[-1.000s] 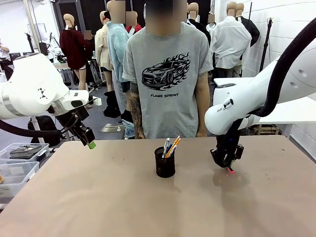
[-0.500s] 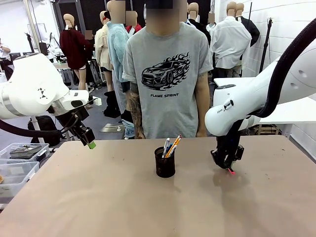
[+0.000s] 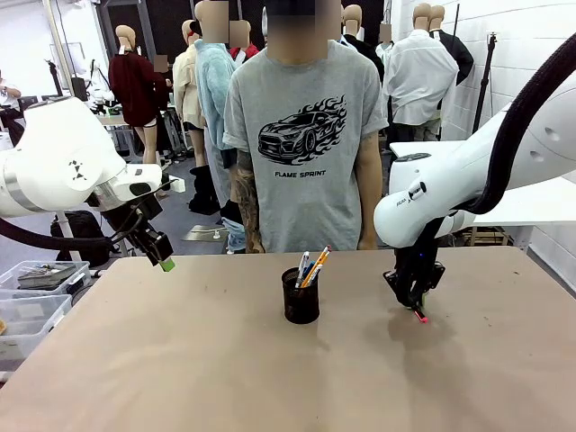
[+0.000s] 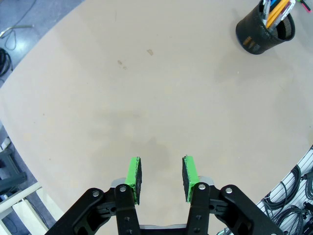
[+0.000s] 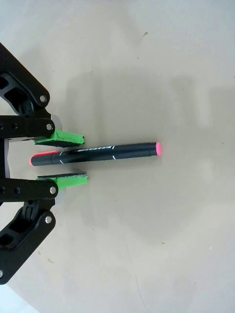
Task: Place the pens into the pen holder.
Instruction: Pick up a writing instrument from the table and place it into the Pen holder.
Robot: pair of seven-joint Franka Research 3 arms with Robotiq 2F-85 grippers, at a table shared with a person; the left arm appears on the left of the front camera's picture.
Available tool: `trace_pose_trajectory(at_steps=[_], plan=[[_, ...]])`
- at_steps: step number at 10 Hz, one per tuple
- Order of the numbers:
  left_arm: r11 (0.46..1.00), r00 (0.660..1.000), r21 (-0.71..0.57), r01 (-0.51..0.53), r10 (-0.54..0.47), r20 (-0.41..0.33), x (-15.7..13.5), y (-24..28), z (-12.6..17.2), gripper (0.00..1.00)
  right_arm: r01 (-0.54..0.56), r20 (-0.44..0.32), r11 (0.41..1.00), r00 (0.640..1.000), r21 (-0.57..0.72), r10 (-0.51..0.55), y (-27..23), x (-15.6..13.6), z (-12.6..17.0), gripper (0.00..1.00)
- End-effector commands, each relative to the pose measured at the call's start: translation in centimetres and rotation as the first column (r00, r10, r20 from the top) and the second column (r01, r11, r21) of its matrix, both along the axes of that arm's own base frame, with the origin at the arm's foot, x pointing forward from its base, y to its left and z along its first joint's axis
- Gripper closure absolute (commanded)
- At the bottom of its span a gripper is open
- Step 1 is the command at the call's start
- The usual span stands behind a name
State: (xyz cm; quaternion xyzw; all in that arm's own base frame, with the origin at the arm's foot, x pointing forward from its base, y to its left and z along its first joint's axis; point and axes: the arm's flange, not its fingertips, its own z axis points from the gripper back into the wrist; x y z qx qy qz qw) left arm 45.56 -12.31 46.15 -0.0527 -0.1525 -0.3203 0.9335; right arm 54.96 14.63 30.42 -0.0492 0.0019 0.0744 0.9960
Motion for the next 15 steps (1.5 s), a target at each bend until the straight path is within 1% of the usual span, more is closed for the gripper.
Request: trace_pose_trajectory(at_steps=[1, 3, 4, 5, 6, 8, 9, 11, 12, 14, 15], plan=[[1.0, 1.0, 0.002, 0.024, -0.025, 0.008, 0.1, 0.4, 0.0, 0.54, -0.019, 0.005, 1.0, 1.0, 0.025, 0.019, 0.1, -0.3, -0.5, 0.68], [1.0, 1.0, 0.002, 0.024, -0.025, 0.008, 0.1, 0.4, 0.0, 0.54, -0.02, -0.005, 1.0, 1.0, 0.024, 0.02, 0.1, -0.2, -0.7, 0.68], [1.0, 1.0, 0.002, 0.024, -0.025, 0.008, 0.1, 0.4, 0.0, 0.54, -0.029, -0.005, 0.999, 1.0, 0.042, 0.029, 0.0, -0.2, -0.9, 0.77], [1.0, 1.0, 0.002, 0.024, -0.025, 0.008, 0.1, 0.4, 0.0, 0.54, -0.035, -0.011, 0.998, 0.999, 0.047, 0.036, 0.0, -0.2, -0.9, 0.97], [1.0, 1.0, 0.002, 0.024, -0.025, 0.008, 0.1, 0.4, 0.0, 0.54, -0.04, -0.011, 0.998, 0.999, 0.051, 0.041, 0.0, -0.2, -0.9, 1.0], [1.0, 1.0, 0.002, 0.024, -0.025, 0.008, 0.1, 0.4, 0.0, 0.54, -0.06, -0.013, 0.997, 0.998, 0.053, 0.06, -0.1, -0.3, -0.6, 1.0], [1.0, 1.0, 0.002, 0.024, -0.025, 0.008, 0.1, 0.4, 0.0, 0.54, -0.092, 0.006, 0.993, 0.996, 0.08, 0.092, -0.1, -0.9, 0.2, 1.0], [1.0, 1.0, 0.002, 0.024, -0.025, 0.008, 0.1, 0.4, 0.0, 0.54, -0.135, 0.103, 0.983, 0.987, 0.127, 0.122, -1.1, -2.5, 3.4, 1.0], [1.0, 1.0, 0.002, 0.024, -0.025, 0.008, 0.1, 0.4, 0.0, 0.54, -0.189, 0.176, 0.962, 0.972, 0.197, 0.155, -1.8, -3.6, 5.7, 1.0], [1.0, 1.0, 0.002, 0.024, -0.025, 0.008, 0.1, 0.4, 0.0, 0.54, -0.311, 0.306, 0.893, 0.928, 0.326, 0.211, -2.8, -5.3, 9.3, 1.0], [1.0, 1.0, 0.002, 0.024, -0.025, 0.008, 0.1, 0.4, 0.0, 0.54, -0.398, 0.386, 0.833, 0.889, 0.386, 0.246, -2.9, -6.0, 10.9, 1.0]])
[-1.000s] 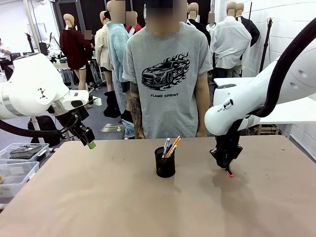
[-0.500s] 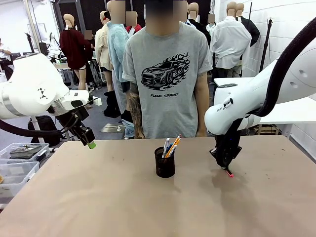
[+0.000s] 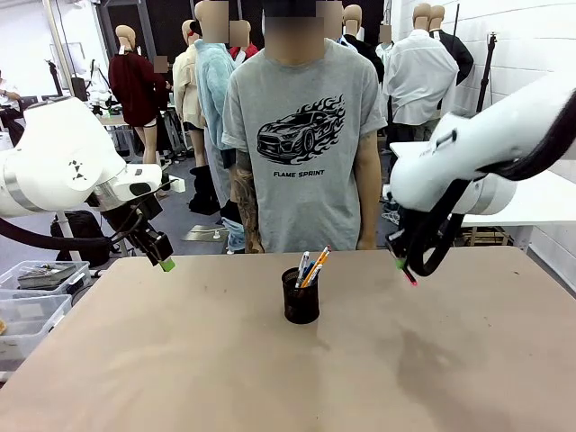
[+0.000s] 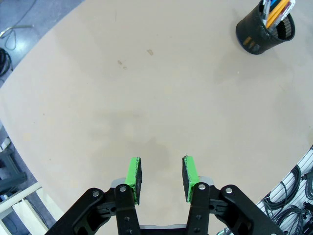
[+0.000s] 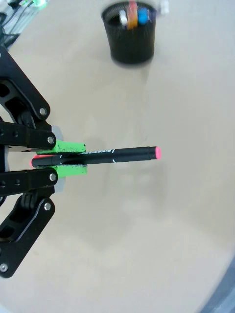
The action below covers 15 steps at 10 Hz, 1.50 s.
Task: Place the pens into the pen holder.
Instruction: Pick up a writing instrument from the table and place it into the Pen holder.
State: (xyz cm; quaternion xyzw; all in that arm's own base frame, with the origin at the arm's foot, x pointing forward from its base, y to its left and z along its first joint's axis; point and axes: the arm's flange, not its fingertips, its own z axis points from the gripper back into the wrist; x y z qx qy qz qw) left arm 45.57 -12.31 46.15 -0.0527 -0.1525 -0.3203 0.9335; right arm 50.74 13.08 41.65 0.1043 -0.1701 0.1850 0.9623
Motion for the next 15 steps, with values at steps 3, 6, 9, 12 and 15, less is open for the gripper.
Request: trace_pose_trajectory(at_steps=[3, 6, 9, 12, 15], plan=[[1.0, 1.0, 0.002, 0.024, -0.024, 0.008, 0.1, 0.4, 0.0, 0.54, -0.359, 0.291, 0.858, 0.92, 0.367, 0.261, 0.1, -4.3, 2.7, 1.0], [1.0, 1.0, 0.002, 0.024, -0.024, 0.008, 0.1, 0.4, 0.0, 0.54, -0.478, 0.442, 0.748, 0.854, 0.461, 0.274, 2.7, -6.2, 3.4, 1.0], [1.0, 1.0, 0.002, 0.024, -0.024, 0.008, 0.1, 0.4, 0.0, 0.54, -0.566, 0.586, 0.666, 0.776, 0.486, 0.232, 6.6, -7.2, 2.7, 1.0], [1.0, 1.0, 0.002, 0.024, -0.024, 0.008, 0.1, 0.4, 0.0, 0.54, -0.561, 0.576, 0.671, 0.782, 0.485, 0.237, 7.1, -7.4, 3.9, 1.0], [1.0, 1.0, 0.002, 0.024, -0.024, 0.008, 0.1, 0.4, 0.0, 0.54, -0.574, 0.601, 0.689, 0.76, 0.443, 0.247, 10.1, -7.0, 1.4, 1.0]])
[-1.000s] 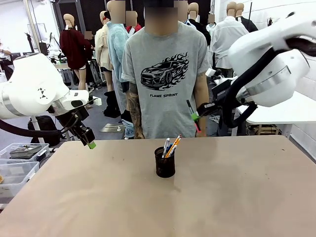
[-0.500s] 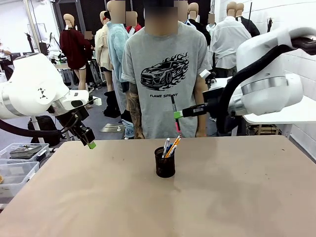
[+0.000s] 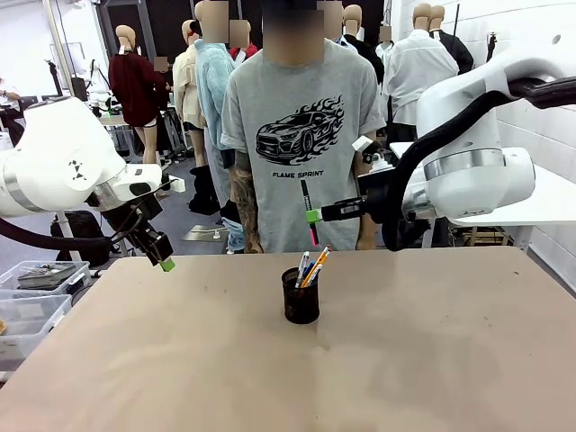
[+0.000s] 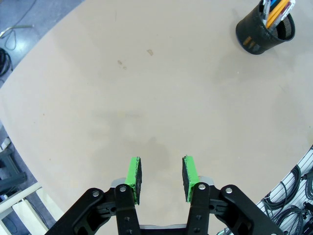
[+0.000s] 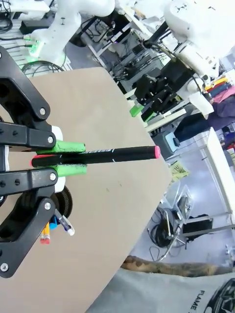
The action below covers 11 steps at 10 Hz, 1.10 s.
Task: Place the pens into the pen holder.
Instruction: Pick up a writing instrument from the table and place it into the Pen holder.
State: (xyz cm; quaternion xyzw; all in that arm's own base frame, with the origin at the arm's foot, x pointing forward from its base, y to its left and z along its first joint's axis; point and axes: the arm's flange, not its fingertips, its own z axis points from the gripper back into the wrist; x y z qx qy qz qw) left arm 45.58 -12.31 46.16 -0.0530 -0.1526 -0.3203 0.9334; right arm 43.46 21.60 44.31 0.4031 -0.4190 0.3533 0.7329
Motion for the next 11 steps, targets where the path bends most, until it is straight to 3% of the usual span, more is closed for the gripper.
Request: trace_pose_trajectory(at_steps=[1, 3, 8, 11], plan=[[1.0, 1.0, 0.002, 0.024, -0.024, 0.008, 0.1, 0.4, 0.0, 0.54, 0.0, 0.072, 1.0, 0.997, -0.021, 0.001, 2.4, 0.3, -2.0, 1.0], [1.0, 1.0, 0.002, 0.024, -0.024, 0.008, 0.1, 0.4, 0.0, 0.54, 0.002, 0.107, 0.999, 0.994, -0.044, 0.003, 3.1, 1.0, -3.3, 1.0], [1.0, 1.0, 0.002, 0.024, -0.024, 0.008, 0.1, 0.4, 0.0, 0.54, -0.06, 0.08, 0.996, 0.995, -0.07, 0.066, 4.3, 3.0, -7.6, 1.0], [1.0, 1.0, 0.002, 0.024, -0.024, 0.008, 0.1, 0.4, 0.0, 0.54, -0.018, 0.108, 0.994, 0.994, -0.107, 0.03, 4.9, 3.9, -9.0, 1.0]])
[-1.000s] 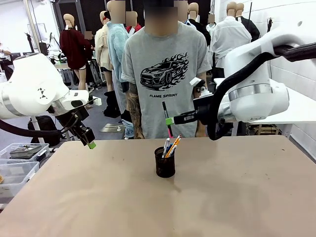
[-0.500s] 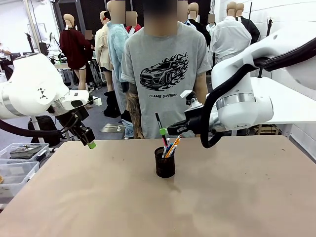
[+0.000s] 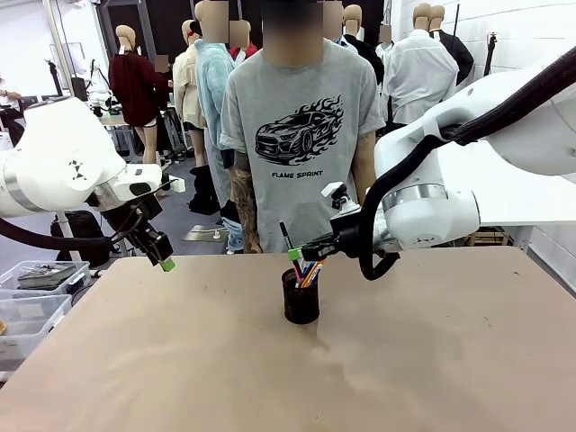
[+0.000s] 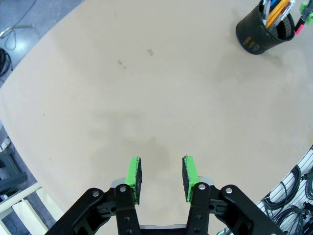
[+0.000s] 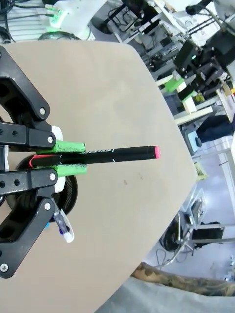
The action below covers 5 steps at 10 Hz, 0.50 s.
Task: Place the pens into the pen holder.
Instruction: Pick up a writing instrument from the table and place it into the Pen holder.
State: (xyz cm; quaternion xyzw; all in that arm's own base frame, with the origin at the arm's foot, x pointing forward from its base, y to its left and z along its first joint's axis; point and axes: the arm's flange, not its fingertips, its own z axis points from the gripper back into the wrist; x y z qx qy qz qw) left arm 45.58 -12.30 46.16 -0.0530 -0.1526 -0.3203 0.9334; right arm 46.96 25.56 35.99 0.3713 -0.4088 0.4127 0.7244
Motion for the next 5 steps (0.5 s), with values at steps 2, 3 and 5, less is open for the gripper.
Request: trace_pose_trajectory(at_steps=[2, 3, 5], plan=[[1.0, 1.0, 0.003, 0.024, -0.024, 0.008, 0.1, 0.3, 0.0, 0.54, 0.078, 0.068, 0.997, 0.995, -0.02, -0.077, 1.2, 1.1, -1.2, 1.0], [1.0, 1.0, 0.003, 0.024, -0.024, 0.008, 0.1, 0.3, 0.0, 0.54, 0.087, 0.082, 0.995, 0.993, -0.055, -0.082, 1.7, 1.3, -1.6, 1.0], [1.0, 1.0, 0.003, 0.024, -0.024, 0.008, 0.1, 0.3, 0.0, 0.54, 0.051, 0.068, 0.996, 0.997, -0.079, -0.045, 2.0, 1.3, -2.3, 1.0]])
